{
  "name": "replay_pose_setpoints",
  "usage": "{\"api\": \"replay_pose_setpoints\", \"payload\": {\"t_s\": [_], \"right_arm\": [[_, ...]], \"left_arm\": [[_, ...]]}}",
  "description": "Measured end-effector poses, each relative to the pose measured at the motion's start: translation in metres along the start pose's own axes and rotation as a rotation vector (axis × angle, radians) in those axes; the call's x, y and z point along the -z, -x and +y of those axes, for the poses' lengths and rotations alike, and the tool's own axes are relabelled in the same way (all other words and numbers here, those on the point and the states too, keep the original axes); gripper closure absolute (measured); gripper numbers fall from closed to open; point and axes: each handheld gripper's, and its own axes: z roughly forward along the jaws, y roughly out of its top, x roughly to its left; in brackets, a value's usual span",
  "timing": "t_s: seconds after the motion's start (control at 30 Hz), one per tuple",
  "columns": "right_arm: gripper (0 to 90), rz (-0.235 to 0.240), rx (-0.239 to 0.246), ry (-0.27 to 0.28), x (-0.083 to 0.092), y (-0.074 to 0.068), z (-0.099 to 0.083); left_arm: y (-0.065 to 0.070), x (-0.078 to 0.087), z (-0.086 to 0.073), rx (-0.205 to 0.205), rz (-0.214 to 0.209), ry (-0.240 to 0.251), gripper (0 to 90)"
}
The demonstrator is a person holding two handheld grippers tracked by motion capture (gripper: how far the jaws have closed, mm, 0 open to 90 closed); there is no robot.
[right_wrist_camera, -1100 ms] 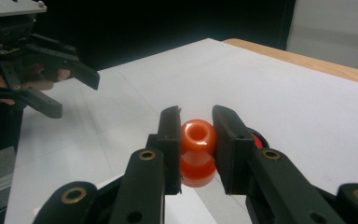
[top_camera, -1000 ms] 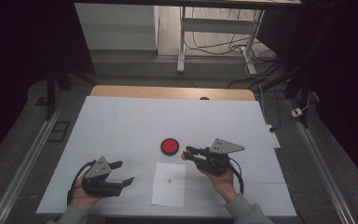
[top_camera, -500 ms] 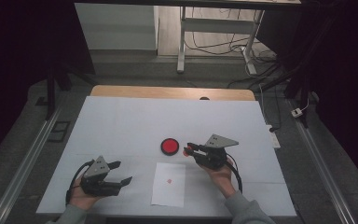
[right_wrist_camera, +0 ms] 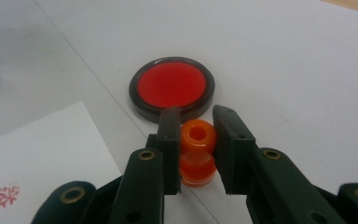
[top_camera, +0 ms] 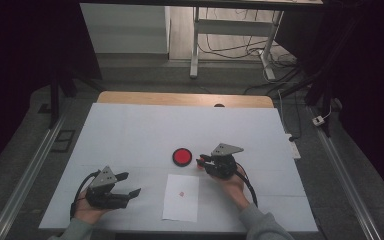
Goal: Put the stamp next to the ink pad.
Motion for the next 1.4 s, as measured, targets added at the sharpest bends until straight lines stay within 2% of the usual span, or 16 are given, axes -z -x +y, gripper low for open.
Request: {"api": "replay_pose_setpoints", "payload": {"t_s": [0.1,0.13,0.33,0.37,0.43,0.57,0.8,1.0,1.13,1.4], "right_arm": [[72.2,-0.023,0.003,-0.023,-0.002,0.001,-0.001],[72.2,-0.007,-0.004,-0.022,-0.003,0.001,-0.002],[71.5,-0.007,0.003,-0.036,-0.002,0.002,-0.002],[69.3,-0.008,0.008,-0.045,-0.002,0.002,-0.002],[59.3,-0.019,0.009,-0.044,-0.001,0.002,-0.001],[50.3,-0.022,-0.027,0.007,0.008,0.005,0.003],[46.8,0.002,-0.024,0.059,0.038,0.004,0.006],[46.8,0.001,0.005,0.081,0.07,0.001,-0.003],[47.0,-0.025,0.024,0.088,0.095,0.004,-0.016],[47.4,-0.083,0.011,0.091,0.138,0.014,-0.05]], "left_arm": [[-0.002,0.0,0.0,0.006,0.0,0.001,26.1],[-0.003,0.0,0.0,0.008,0.0,0.001,26.1],[-0.004,0.001,-0.001,0.013,0.009,0.002,26.0],[-0.004,0.001,-0.001,0.013,0.011,0.003,26.0],[-0.004,0.001,-0.001,0.011,0.011,0.003,26.0],[-0.004,0.001,-0.001,0.008,0.01,0.003,25.9],[-0.008,0.001,-0.003,0.015,0.015,-0.002,25.9],[-0.008,0.002,-0.004,0.019,0.021,0.002,26.1],[-0.008,0.002,-0.004,0.019,0.022,-0.001,26.0],[-0.01,0.001,-0.004,0.028,0.023,0.001,26.1]]}}
